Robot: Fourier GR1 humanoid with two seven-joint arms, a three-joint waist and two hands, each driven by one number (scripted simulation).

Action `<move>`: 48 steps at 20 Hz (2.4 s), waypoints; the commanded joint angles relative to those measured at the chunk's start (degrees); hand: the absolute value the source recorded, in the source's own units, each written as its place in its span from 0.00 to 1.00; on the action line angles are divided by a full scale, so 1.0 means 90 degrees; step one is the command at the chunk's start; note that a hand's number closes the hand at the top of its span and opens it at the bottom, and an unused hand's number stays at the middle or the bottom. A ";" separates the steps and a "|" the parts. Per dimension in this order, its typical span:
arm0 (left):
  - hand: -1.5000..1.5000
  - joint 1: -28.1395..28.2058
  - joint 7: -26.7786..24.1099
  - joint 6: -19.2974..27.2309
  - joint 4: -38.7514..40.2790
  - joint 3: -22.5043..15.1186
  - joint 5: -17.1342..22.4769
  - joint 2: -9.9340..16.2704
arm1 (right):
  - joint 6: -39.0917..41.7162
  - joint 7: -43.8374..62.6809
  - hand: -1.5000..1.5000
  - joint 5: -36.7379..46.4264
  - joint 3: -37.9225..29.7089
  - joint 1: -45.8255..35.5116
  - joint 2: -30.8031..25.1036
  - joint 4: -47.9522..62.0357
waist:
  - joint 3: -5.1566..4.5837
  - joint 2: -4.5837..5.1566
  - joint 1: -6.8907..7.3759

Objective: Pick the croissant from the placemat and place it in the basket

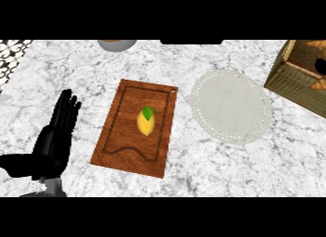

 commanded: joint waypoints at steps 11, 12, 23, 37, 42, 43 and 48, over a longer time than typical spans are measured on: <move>0.50 -0.0149 -0.0080 0.0057 0.0171 0.0018 -0.0170 -0.0136 | -0.1083 -0.1058 1.00 -0.0379 -0.0365 0.0257 0.0054 0.1106 | -0.0001 0.0000 -0.0015; 0.50 -0.0078 0.0259 0.0165 -0.0120 -0.0174 -0.0250 -0.0226 | -0.1145 -0.1535 1.00 -0.0662 -0.0745 0.0228 -0.0229 0.1703 | 0.0003 0.0008 0.0005; 0.50 0.0012 0.0016 -0.0214 -0.0062 0.0179 0.0056 0.0001 | -0.1325 -0.2048 0.00 -0.0950 -0.0884 0.0271 -0.0535 0.2506 | 0.0001 0.0003 0.0014; 0.50 -0.0116 -0.0079 0.0068 0.0116 0.0056 -0.0249 -0.0219 | -0.2664 -0.2054 0.00 -0.1109 -0.1007 0.0115 -0.0475 0.1487 | -0.0008 -0.0030 -0.0080; 0.50 -0.0176 0.0301 0.0002 -0.0095 0.0173 -0.0193 -0.0035 | -0.2444 -0.1488 0.00 -0.1070 -0.1125 0.0550 -0.0904 0.0747 | -0.0006 -0.0035 -0.0089; 0.50 0.0176 0.0246 -0.0168 -0.0324 0.0105 -0.0121 0.0020 | -0.2199 -0.1351 0.00 -0.1104 -0.1219 0.0526 -0.1151 0.0761 | -0.0006 -0.0035 -0.0066; 0.50 -0.0149 0.0142 -0.0142 -0.0078 0.0352 -0.0053 0.0096 | -0.2453 -0.1476 0.00 -0.1920 -0.2091 0.1369 -0.1182 -0.0111 | -0.0003 -0.0039 -0.0147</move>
